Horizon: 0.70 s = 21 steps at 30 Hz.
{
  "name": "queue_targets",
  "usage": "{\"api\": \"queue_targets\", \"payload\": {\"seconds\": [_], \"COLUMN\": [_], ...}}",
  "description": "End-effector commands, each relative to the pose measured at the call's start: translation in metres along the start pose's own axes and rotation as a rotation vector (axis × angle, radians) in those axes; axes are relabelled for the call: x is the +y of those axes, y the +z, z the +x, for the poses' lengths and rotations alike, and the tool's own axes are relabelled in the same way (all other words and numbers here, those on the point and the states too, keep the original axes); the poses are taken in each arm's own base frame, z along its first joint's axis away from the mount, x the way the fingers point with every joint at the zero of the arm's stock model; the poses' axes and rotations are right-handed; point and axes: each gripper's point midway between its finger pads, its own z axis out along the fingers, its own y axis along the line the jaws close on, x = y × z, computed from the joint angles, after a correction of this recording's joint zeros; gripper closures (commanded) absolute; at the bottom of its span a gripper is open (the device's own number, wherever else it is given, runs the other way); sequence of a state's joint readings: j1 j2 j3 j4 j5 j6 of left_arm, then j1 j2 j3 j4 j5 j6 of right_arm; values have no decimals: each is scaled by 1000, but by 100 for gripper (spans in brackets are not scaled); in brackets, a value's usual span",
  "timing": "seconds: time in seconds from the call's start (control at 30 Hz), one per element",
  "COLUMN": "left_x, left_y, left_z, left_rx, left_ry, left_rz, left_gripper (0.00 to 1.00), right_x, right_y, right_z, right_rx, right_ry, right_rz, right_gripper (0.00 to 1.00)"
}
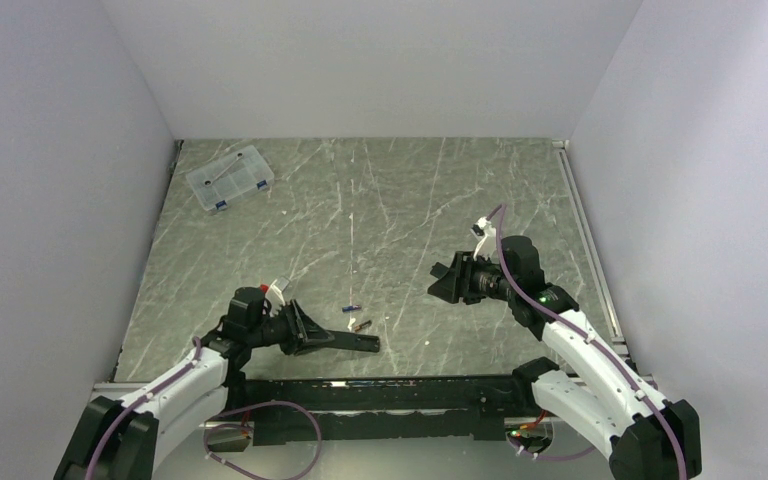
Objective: Load the batteries into the remote control
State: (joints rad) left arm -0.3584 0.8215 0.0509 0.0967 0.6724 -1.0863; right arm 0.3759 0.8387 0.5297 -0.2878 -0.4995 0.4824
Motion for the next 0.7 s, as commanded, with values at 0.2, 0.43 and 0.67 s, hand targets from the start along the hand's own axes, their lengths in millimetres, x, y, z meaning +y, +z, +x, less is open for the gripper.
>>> {"api": "queue_targets", "payload": {"seconds": [0.2,0.43,0.67], "left_x": [17,24,25], "left_y": [-3,-5,-8], "left_z": [7,9,8], "left_rx": [8,13,19], "left_ry": [4,-8,-10], "left_rz": [-55,-101,-144], "left_gripper": [60,56,43], "right_x": [7,6,12], "right_y": [3,4,6], "right_z": [-10,-12,-17], "right_rx": [-27,-24,-18], "right_ry": [-22,-28,-48], "right_rz": [-29,-26,-39], "right_gripper": [52,51,51]}}
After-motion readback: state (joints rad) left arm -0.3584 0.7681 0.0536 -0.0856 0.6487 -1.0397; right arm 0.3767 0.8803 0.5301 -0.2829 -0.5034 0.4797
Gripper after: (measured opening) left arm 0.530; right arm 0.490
